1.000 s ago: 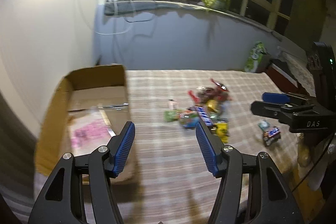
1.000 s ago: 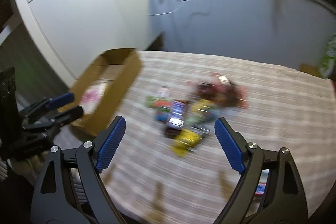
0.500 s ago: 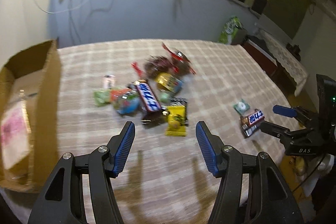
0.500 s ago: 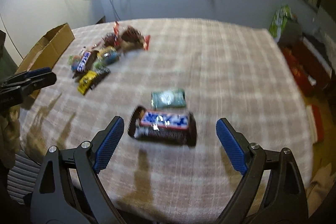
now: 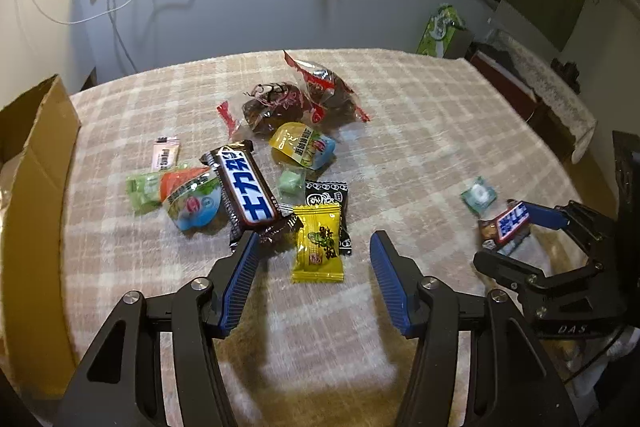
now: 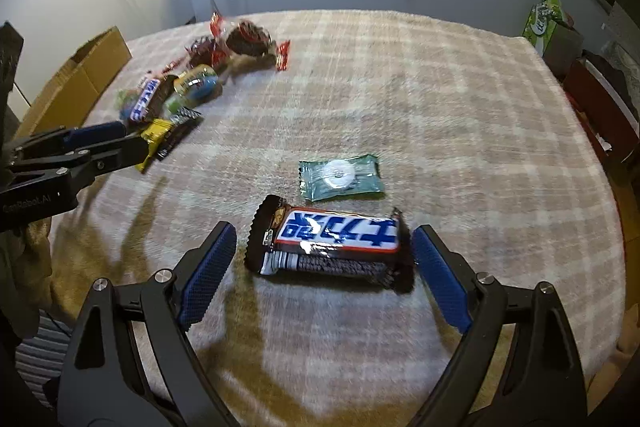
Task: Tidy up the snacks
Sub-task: 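Grasp the yellow candy packet with left gripper while right gripper grasps the chocolate bar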
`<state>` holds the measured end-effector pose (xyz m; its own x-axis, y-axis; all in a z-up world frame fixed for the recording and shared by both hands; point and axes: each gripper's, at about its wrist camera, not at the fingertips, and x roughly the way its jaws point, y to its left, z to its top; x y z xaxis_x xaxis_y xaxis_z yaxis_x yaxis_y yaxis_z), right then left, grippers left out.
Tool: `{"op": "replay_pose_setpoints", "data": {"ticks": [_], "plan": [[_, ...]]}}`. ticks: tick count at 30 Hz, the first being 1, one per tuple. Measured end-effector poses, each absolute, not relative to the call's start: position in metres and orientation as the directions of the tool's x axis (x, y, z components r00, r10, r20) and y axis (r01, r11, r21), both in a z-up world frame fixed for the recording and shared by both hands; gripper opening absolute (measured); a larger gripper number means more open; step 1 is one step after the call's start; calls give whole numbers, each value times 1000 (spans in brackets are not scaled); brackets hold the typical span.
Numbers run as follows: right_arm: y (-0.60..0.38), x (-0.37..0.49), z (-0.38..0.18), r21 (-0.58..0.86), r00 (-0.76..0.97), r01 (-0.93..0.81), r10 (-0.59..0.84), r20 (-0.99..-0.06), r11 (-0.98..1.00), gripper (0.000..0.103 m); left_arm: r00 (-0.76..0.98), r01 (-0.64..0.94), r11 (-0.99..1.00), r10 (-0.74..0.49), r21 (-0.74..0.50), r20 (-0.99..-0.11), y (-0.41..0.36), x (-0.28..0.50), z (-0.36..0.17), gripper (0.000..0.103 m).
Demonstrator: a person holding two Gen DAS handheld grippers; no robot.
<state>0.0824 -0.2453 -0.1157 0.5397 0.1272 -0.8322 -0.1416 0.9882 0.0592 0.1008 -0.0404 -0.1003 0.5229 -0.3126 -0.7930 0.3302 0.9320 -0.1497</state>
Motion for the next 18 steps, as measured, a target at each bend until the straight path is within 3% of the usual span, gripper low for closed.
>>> {"op": "replay_pose_setpoints", "data": {"ticks": [3, 8, 12, 18], "plan": [[-240, 83, -118, 18, 548, -148, 97, -831, 989, 92, 534, 339, 934, -291, -114, -794, -46, 102, -103, 43], [-236, 82, -118, -12, 550, -162, 80, -831, 987, 92, 535, 360, 929, -276, -80, -798, -52, 101, -108, 23], [-238, 83, -118, -11, 546, -172, 86, -833, 985, 91, 543, 362, 930, -271, -70, -794, -52, 99, -109, 23], [-239, 81, -115, -1, 552, -177, 98, -828, 984, 72, 552, 360, 931, -268, -64, -790, -53, 96, -108, 23]]}}
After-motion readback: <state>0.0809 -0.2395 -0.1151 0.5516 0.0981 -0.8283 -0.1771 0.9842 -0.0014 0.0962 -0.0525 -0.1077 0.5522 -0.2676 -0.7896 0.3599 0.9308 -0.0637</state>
